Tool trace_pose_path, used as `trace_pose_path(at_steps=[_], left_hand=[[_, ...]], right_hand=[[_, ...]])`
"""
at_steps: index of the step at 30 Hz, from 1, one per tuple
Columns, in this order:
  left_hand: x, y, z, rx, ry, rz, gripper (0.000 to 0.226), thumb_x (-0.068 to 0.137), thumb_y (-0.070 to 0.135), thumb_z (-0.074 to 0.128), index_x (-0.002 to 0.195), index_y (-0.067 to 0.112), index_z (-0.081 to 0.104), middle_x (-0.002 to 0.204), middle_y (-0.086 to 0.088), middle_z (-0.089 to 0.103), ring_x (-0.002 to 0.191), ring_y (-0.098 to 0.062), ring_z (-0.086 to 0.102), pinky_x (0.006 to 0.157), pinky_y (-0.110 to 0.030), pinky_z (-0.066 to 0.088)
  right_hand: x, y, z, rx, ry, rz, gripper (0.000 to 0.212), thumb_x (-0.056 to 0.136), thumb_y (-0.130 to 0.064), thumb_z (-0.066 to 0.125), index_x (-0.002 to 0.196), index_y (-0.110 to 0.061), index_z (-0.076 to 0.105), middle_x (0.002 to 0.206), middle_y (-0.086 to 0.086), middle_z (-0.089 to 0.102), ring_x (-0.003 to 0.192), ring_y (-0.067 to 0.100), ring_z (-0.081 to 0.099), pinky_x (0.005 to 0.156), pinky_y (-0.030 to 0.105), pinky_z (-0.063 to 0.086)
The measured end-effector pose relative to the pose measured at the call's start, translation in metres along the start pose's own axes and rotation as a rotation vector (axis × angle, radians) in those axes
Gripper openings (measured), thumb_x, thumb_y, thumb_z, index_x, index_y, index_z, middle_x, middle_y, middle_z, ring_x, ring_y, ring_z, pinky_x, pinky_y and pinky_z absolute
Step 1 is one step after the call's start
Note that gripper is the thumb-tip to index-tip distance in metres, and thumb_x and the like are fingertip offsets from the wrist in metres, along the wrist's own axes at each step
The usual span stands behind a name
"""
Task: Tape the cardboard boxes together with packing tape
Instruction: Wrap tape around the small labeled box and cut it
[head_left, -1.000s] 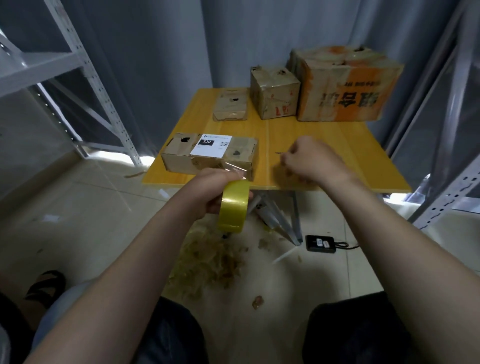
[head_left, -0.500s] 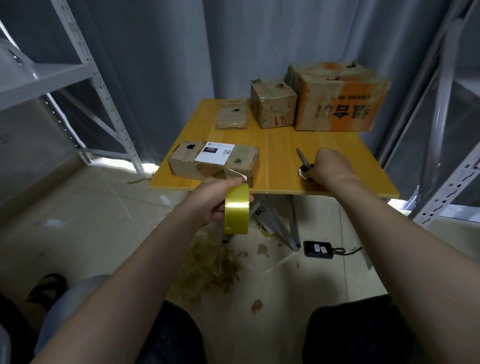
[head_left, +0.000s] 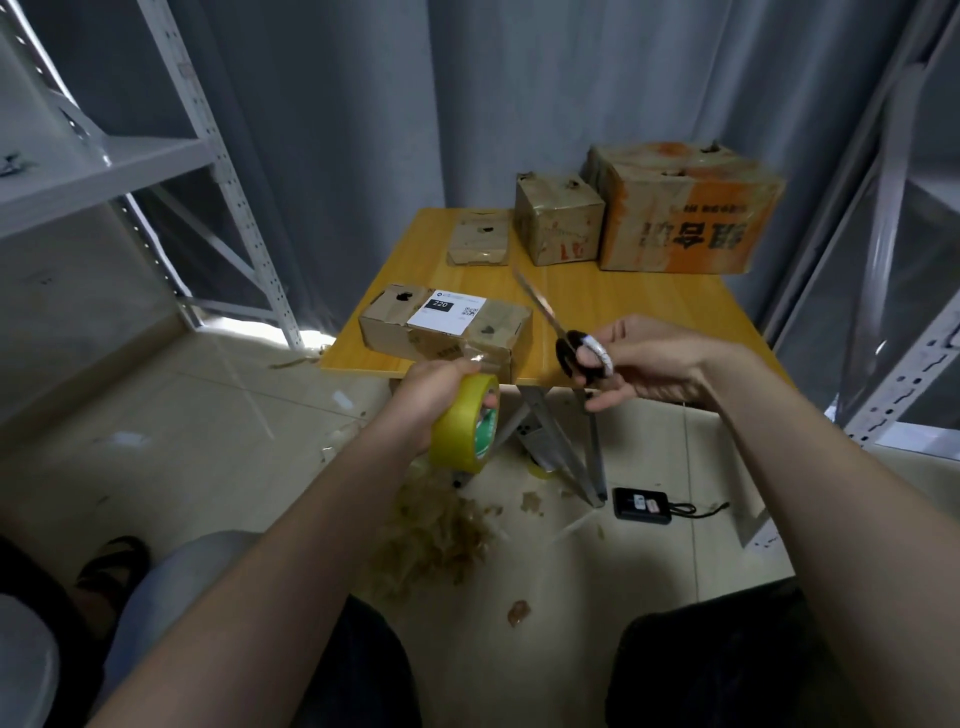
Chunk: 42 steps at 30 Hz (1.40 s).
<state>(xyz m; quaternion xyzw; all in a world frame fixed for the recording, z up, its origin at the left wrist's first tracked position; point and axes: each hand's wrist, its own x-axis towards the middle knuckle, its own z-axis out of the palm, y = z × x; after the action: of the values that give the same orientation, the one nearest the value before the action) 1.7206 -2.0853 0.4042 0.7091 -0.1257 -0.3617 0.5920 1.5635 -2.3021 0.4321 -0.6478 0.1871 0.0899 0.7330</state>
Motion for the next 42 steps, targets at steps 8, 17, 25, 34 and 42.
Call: trace_pose_path(at_steps=[8,17,25,34,42], left_hand=[[-0.003,0.003,-0.005,-0.007,-0.029,-0.032,0.026,0.101,0.022,0.063,0.115,0.001,0.069,0.066,-0.011,0.074,0.050,-0.020,0.069,0.047,-0.028,0.057],[0.003,0.004,-0.011,0.080,-0.005,-0.041,0.032,0.097,0.028,0.066,0.119,0.006,0.070,0.086,-0.014,0.078,0.072,-0.027,0.075,0.075,-0.040,0.064],[0.001,0.007,-0.007,0.091,-0.015,-0.074,0.020,0.099,0.025,0.066,0.105,0.006,0.067,0.071,-0.012,0.076,0.053,-0.022,0.071,0.048,-0.028,0.058],[0.000,0.010,-0.005,0.103,-0.030,-0.080,0.024,0.102,0.024,0.063,0.112,0.003,0.066,0.070,-0.012,0.075,0.053,-0.021,0.069,0.051,-0.027,0.060],[-0.001,0.009,-0.004,0.073,-0.007,-0.067,0.016,0.101,0.025,0.064,0.102,0.009,0.066,0.066,-0.009,0.075,0.048,-0.018,0.069,0.042,-0.025,0.054]], right_hand=[[-0.003,-0.003,0.013,-0.427,-0.096,0.366,0.062,0.073,-0.042,0.086,0.106,0.004,0.062,0.092,0.013,0.058,0.061,0.015,0.056,0.084,0.048,0.064],[0.023,0.000,0.026,-0.344,-0.031,0.298,0.059,0.076,-0.045,0.082,0.107,0.002,0.066,0.091,0.014,0.062,0.061,0.016,0.061,0.078,0.043,0.066],[0.039,0.000,0.033,-0.342,0.019,0.228,0.051,0.076,-0.043,0.083,0.101,-0.001,0.068,0.082,0.011,0.063,0.054,0.009,0.055,0.069,0.034,0.064],[0.042,-0.003,0.029,-0.362,0.091,0.183,0.048,0.062,-0.044,0.087,0.085,-0.004,0.073,0.067,0.007,0.062,0.042,0.004,0.047,0.050,0.020,0.057],[0.046,0.002,0.026,-0.342,0.107,0.168,0.038,0.065,-0.044,0.087,0.071,-0.009,0.075,0.065,0.006,0.063,0.040,0.004,0.046,0.048,0.020,0.056]])
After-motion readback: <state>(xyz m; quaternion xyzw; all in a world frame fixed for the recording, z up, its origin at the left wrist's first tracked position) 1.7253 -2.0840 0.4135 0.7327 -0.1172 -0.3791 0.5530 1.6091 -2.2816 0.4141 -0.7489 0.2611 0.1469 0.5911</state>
